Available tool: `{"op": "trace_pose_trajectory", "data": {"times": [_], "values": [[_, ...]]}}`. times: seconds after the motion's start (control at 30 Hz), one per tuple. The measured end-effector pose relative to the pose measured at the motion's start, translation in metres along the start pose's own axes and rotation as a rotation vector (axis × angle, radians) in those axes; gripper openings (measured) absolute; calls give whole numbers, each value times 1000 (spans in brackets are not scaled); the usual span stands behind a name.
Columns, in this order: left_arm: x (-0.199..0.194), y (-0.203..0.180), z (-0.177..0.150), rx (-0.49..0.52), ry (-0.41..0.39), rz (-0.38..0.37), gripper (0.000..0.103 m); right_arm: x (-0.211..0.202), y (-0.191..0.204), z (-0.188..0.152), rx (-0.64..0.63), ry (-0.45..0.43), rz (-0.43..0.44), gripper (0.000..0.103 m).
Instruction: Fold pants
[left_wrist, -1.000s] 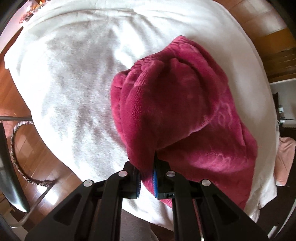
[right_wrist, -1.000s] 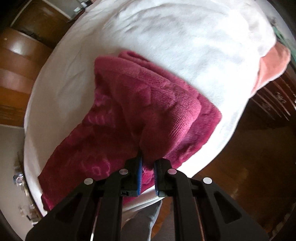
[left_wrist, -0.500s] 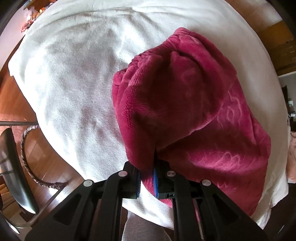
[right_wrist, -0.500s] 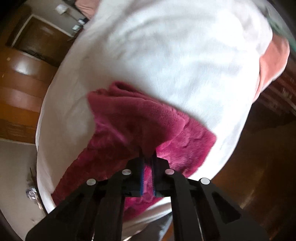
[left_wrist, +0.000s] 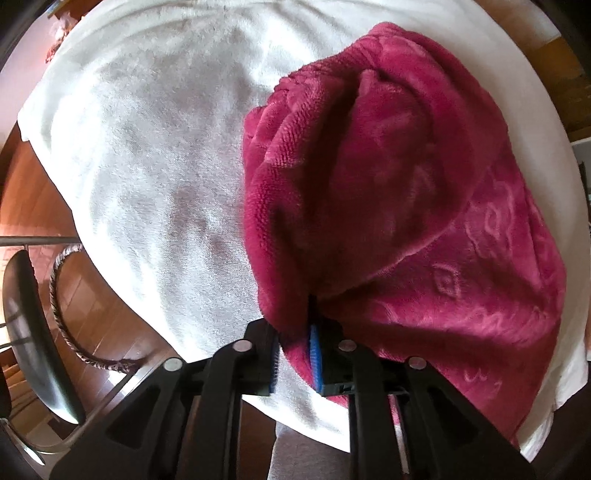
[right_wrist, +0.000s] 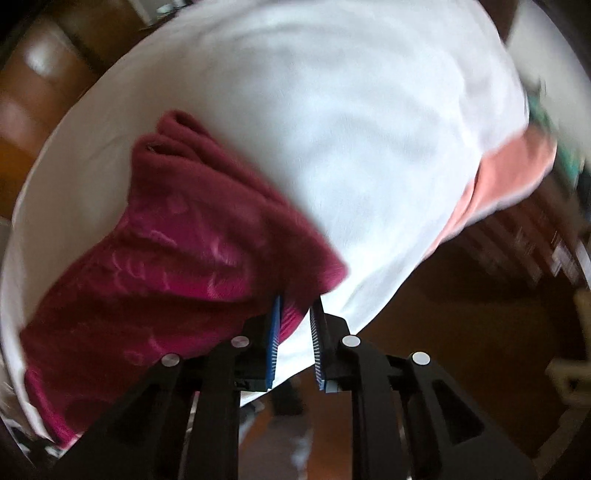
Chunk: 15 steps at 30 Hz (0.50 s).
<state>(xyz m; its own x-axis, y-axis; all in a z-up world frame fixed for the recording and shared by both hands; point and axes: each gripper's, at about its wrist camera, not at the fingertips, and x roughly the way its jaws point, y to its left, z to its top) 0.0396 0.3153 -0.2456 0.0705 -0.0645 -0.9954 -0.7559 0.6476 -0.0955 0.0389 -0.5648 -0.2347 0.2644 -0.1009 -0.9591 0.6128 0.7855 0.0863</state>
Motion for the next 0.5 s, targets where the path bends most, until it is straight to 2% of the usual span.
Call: {"op": "trace_pose_trajectory", "data": {"times": [0.03,0.17,0.2,0.27,0.3,0.4,0.5], "values": [[0,-3,0,6,1,12,22,-4,3,5,-27,-23,-16,17],[-4,-13,-4,39,-8,57,52,-24,25,29,-146,-137,-42,19],[-8,-15,-7,48,-17,51,53,-28,32,35,-168,-156,-34,21],[-16,-18,-11,64,-31,60,54,-29,50,47,-227,-181,9,34],[-22,-21,-15,72,-37,64,54,-26,61,54,-268,-179,39,36],[-35,-29,-21,103,-63,94,55,-10,92,60,-354,-165,63,36],[-47,-39,-25,128,-93,115,56,19,112,68,-424,-152,13,36]]}}
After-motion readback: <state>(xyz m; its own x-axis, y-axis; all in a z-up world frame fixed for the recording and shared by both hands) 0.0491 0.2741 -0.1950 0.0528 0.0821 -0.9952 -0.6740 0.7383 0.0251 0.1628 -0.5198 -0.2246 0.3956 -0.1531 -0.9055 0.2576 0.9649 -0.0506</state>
